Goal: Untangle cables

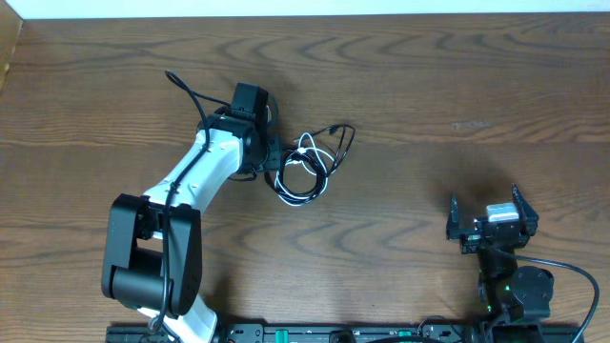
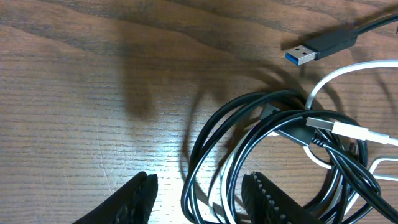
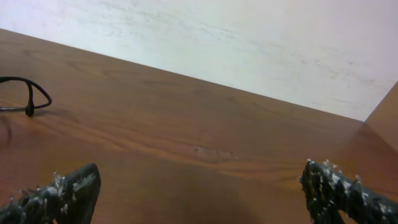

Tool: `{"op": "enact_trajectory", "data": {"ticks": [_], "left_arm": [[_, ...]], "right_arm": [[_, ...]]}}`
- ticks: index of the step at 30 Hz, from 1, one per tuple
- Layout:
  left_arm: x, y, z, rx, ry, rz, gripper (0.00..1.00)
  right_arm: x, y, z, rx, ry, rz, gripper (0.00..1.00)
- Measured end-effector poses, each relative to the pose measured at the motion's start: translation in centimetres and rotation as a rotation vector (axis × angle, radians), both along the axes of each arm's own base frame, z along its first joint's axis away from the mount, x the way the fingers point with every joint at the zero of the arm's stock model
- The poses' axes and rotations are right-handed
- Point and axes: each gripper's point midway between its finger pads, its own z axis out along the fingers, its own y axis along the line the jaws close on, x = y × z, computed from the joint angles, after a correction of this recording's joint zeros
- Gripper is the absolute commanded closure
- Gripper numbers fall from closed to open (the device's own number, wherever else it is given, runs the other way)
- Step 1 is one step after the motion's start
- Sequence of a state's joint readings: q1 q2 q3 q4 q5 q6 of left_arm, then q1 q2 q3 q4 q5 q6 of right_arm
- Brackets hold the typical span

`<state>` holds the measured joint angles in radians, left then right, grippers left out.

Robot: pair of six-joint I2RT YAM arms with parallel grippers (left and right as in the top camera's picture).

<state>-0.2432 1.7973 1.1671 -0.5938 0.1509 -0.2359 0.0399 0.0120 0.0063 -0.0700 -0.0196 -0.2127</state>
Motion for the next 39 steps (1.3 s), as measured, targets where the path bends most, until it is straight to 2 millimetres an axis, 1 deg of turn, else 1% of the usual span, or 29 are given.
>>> {"op": "enact_trajectory", "data": {"ticks": [18,39], "left_arm": [[0.37,-0.09,0.10,-0.004,-0.016,0.000,0.50],[0.23,-0.06,0.06,-0.002,-0.010,0.000,0.50]], "right_arm": [[0.00,0.00,0.00,0.000,0.000,0.000,0.01],[0.00,0.00,0.02,-0.002,-0.001,0.000,0.01]]}}
